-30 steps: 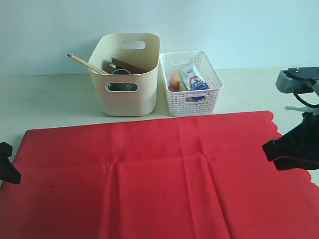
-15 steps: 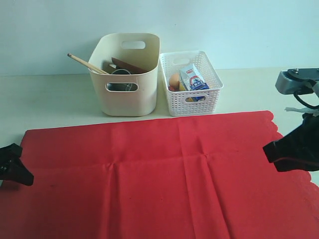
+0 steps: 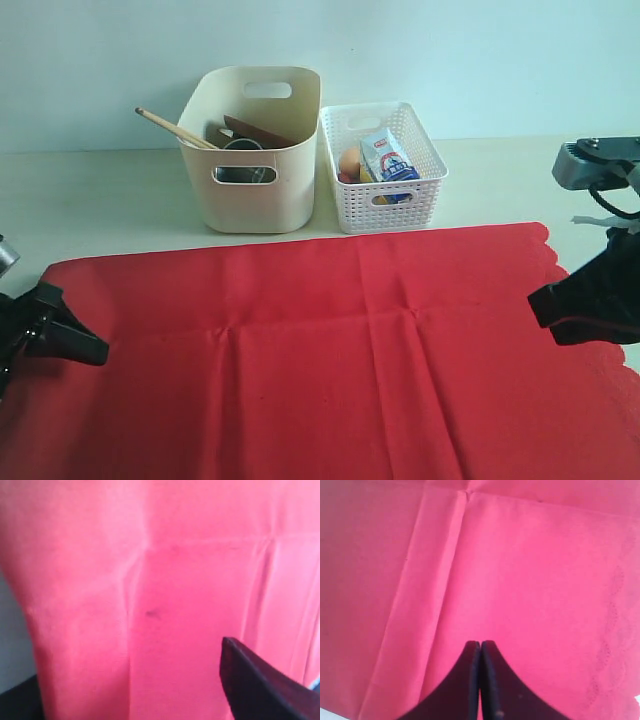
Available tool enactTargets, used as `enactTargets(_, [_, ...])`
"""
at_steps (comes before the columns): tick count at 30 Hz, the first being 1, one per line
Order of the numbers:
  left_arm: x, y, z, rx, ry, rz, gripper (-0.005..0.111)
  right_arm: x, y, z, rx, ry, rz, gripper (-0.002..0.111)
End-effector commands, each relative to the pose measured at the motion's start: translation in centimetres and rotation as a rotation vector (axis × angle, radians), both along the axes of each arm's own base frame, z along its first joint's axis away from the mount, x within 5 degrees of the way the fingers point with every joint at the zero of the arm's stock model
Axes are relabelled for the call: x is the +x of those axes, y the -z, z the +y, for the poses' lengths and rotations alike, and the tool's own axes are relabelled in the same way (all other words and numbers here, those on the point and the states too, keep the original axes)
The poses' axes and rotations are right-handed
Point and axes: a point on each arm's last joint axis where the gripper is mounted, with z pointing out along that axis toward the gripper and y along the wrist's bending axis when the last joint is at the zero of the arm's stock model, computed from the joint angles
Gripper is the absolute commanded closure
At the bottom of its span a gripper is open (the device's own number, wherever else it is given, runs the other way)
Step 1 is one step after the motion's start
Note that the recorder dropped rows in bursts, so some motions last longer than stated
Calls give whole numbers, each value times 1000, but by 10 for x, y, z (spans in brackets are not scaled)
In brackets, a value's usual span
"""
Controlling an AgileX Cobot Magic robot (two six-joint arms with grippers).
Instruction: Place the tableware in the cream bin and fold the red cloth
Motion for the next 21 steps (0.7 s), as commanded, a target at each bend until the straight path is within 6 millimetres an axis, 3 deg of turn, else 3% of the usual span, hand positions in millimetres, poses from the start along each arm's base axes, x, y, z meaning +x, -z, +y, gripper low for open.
enactTargets(1, [2,-11,-8,-132,53,-53,41,1,-2,0,-1,-12,-7,108])
enactTargets(6, [4,-16,-11,-185,78,-84,41,1,-2,0,-2,-13,-7,108])
enactTargets(13, [3,-15,-11,-188,78,-80,64,1,-2,0,-5,-15,-5,108])
enactTargets(21, [4,-6,-12,-203,63,-50,65,1,-2,0,-6,-17,-6,108])
